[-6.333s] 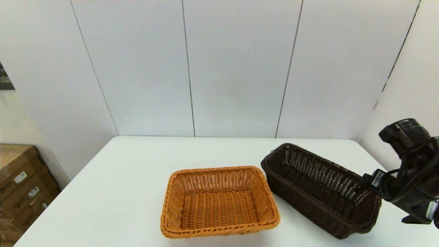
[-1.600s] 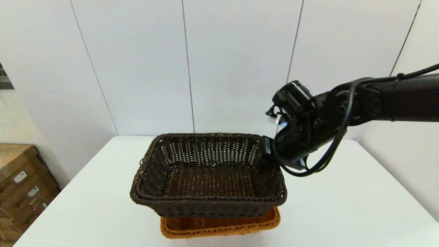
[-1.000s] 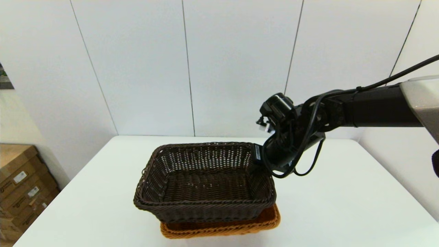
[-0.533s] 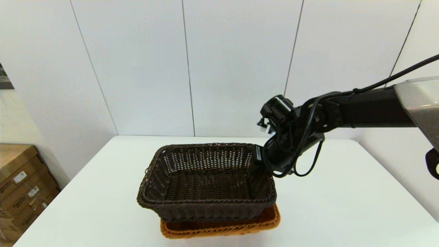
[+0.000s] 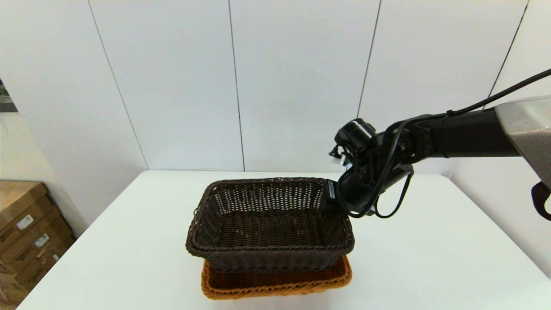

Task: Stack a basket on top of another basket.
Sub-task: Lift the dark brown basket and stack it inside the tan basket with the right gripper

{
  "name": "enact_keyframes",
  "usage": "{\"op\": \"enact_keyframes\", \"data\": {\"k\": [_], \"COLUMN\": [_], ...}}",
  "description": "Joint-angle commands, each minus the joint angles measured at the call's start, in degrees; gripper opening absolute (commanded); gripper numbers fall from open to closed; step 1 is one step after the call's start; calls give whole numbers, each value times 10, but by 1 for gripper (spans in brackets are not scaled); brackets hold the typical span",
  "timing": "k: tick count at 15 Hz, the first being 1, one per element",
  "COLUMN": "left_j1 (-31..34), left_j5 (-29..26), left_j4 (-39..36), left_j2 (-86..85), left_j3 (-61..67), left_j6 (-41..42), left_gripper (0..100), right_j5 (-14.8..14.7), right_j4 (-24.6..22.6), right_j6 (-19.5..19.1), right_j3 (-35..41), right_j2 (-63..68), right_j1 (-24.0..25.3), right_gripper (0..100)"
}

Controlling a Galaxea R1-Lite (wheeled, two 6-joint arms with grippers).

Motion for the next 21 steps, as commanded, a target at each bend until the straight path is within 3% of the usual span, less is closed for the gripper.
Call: {"op": "enact_keyframes", "data": {"k": [1,16,17,21], "left_j1": [0,1,0,0], "left_j5": [0,0,0,0], "left_j4": [0,0,0,0], "left_j2": [1,0,0,0], "left_j3": [0,0,0,0], "left_j6": [0,0,0,0], "left_gripper": [100,100,100,100], "right_j5": [1,2,2,1], "right_j4": [3,2,3,2], "right_j6": [-3,-10,-12,-12], "right_j3": [1,3,3,3], "right_j2": [0,7,6,6], "right_j1": [-2,3,3,3], "right_gripper": [0,0,100,100]}}
